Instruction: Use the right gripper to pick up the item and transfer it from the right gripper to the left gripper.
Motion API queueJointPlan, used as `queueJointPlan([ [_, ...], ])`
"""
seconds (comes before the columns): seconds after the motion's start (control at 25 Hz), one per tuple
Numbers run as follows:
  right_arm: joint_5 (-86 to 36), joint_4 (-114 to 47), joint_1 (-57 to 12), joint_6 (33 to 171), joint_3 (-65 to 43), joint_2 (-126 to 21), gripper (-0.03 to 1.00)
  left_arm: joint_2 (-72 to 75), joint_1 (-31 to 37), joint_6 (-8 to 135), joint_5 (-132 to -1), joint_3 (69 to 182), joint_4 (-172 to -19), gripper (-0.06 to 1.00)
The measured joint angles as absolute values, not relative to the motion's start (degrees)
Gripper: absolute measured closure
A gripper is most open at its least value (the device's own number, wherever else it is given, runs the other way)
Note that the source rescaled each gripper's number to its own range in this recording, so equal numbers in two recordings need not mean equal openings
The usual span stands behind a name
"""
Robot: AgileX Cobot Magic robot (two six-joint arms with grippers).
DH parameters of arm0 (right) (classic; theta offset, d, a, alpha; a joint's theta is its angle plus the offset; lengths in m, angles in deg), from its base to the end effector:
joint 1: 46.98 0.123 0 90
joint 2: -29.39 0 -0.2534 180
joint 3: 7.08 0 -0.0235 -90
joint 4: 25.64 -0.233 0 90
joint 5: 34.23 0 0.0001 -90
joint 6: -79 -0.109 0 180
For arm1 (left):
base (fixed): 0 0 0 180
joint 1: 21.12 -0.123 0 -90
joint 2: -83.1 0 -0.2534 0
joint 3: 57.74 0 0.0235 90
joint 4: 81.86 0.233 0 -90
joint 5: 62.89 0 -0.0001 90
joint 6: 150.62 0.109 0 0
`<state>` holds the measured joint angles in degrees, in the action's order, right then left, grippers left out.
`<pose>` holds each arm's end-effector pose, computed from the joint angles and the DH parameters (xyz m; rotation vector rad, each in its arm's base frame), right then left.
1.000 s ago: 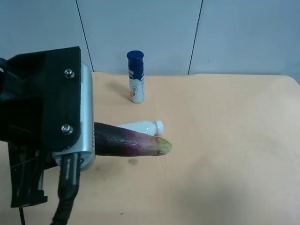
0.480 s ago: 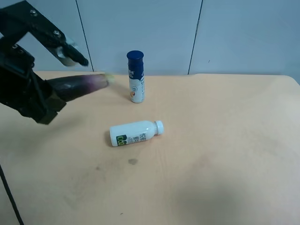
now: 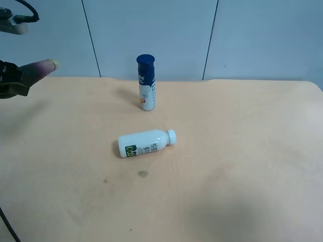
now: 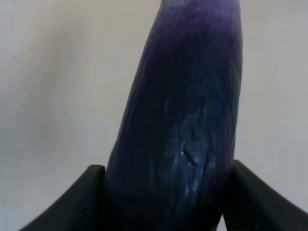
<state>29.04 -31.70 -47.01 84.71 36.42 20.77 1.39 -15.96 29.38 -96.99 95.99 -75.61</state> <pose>0.0170 0.0103 0.2762 -0.1118 2.0070 0.0615 0.2589 -0.0167 0.2385 0.1972 2.4683 0.0758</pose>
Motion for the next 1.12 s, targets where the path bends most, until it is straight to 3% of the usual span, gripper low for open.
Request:
queueJointPlan([
  [0.2,29.04,-31.7,-47.01,84.71,36.42,20.77,-0.03,-5.07,-20.94,29.38,-92.04,95.99,-76.59,0.94],
  [0.44,29.04,-31.7,-47.01,84.71,36.42,20.77,-0.03,-11.67,-21.81,27.56,-86.75,95.33,-77.9,0.94],
  [1.12,29.04,-31.74,-47.01,84.71,36.42,20.77,-0.03,-14.61,-24.51,21.22,-54.83,73.54,-77.96,0.94],
])
